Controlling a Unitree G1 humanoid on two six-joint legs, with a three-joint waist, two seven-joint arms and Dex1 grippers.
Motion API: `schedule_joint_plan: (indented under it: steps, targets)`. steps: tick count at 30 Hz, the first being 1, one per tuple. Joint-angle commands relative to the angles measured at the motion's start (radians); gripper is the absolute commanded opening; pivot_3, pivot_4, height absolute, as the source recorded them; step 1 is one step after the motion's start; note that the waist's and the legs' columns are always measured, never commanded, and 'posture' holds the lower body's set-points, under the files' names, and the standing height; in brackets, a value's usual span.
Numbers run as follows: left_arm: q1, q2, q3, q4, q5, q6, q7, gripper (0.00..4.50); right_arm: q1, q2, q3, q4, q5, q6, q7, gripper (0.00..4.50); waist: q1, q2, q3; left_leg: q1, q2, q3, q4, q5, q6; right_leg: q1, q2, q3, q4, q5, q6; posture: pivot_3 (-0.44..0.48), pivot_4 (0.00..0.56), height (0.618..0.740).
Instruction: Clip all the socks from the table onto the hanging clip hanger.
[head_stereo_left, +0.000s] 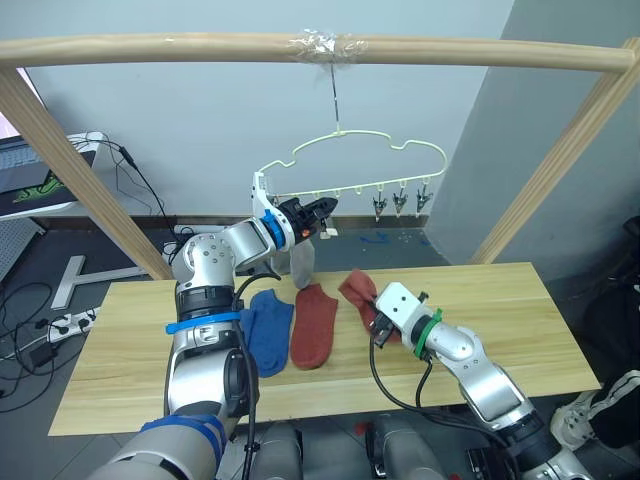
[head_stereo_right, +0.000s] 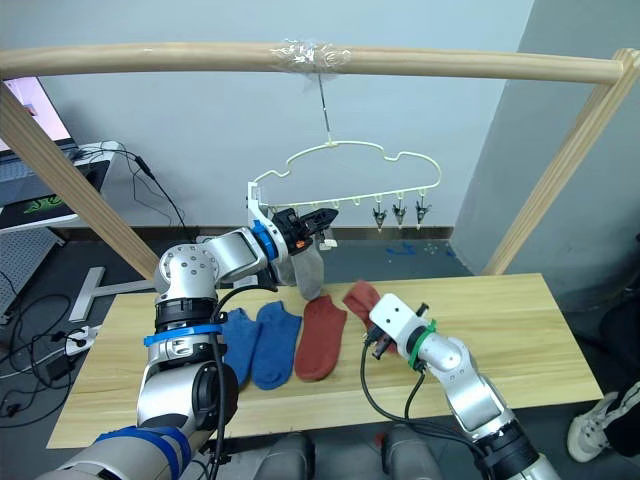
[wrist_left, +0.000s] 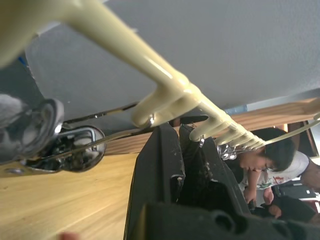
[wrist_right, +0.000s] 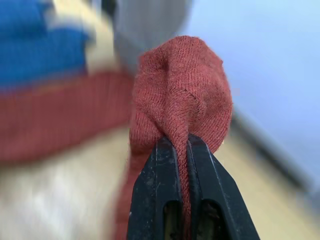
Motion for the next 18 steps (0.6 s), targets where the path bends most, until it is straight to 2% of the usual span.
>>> schedule_joint_plan:
  steps: [1,8,18]
  targets:
    - [-0.005,0.003,-0.014,0.001,-0.004,0.001,-0.011,0.00,-0.007,-0.019,-0.002,-0.101,-0.049,-0.033,-0.002,0.03,0.000,0.000,0.000,0.000,0.000,0.000,0.000,0.000,0.000,0.000,0.000,0.000,0.000,0.000,0.000,0.050,0.162,0.740]
    - [-0.011,-0.006,-0.019,0.000,-0.008,0.002,-0.015,0.00,-0.040,0.017,0.008,-0.129,-0.044,-0.020,0.027,0.03,0.000,0.000,0.000,0.000,0.000,0.000,0.000,0.000,0.000,0.000,0.000,0.000,-0.001,0.000,0.000,0.044,0.165,0.740]
    - [-0.014,-0.008,-0.026,-0.004,-0.006,0.005,-0.025,0.00,-0.105,0.071,0.005,-0.082,-0.057,-0.039,0.028,0.03,0.001,0.000,0.000,-0.001,0.000,0.000,-0.001,0.000,0.000,0.000,0.000,0.000,-0.001,0.000,0.000,0.052,0.172,0.740]
